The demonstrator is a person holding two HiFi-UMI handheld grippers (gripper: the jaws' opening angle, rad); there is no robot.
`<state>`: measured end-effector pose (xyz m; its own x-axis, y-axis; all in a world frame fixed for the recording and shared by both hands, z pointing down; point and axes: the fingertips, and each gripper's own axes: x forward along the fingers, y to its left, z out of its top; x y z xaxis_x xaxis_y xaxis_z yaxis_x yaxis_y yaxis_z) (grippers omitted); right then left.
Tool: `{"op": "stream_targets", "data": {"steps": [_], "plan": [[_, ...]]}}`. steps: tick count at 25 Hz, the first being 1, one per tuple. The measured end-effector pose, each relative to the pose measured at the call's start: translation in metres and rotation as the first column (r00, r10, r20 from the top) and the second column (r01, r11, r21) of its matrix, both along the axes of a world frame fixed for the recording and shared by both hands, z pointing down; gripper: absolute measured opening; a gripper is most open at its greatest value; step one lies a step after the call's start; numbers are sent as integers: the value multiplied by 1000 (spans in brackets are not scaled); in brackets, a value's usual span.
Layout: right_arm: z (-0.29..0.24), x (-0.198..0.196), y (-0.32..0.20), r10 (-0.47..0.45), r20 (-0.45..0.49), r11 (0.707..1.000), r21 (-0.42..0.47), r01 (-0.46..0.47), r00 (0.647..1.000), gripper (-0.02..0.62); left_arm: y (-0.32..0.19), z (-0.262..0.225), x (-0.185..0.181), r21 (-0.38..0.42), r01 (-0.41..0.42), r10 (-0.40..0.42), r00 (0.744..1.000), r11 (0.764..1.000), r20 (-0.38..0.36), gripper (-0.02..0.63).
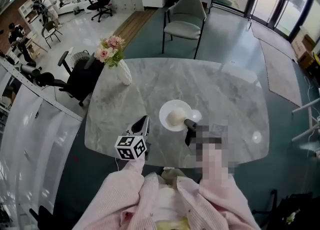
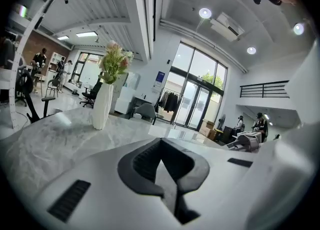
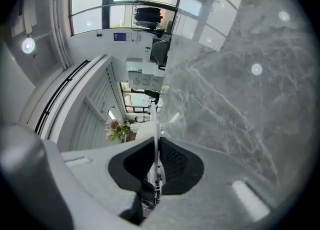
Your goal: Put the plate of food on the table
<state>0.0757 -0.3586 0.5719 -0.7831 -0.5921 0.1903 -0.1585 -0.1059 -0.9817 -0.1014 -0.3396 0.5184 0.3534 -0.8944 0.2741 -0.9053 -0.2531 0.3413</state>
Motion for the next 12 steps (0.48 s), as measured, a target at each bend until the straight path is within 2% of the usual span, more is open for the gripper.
{"op": "stream_targets", "data": {"steps": [6,12], "plan": [[23,6,-37,41,-28,999,-12,-41,999,20,-26,34,13,-88,-29,29,1000,996,-6,-5],[46,19,-68,127,-54,991,-46,-130,990,20,-52,63,29,-169,-86,84,996,982,-20,-5]]}}
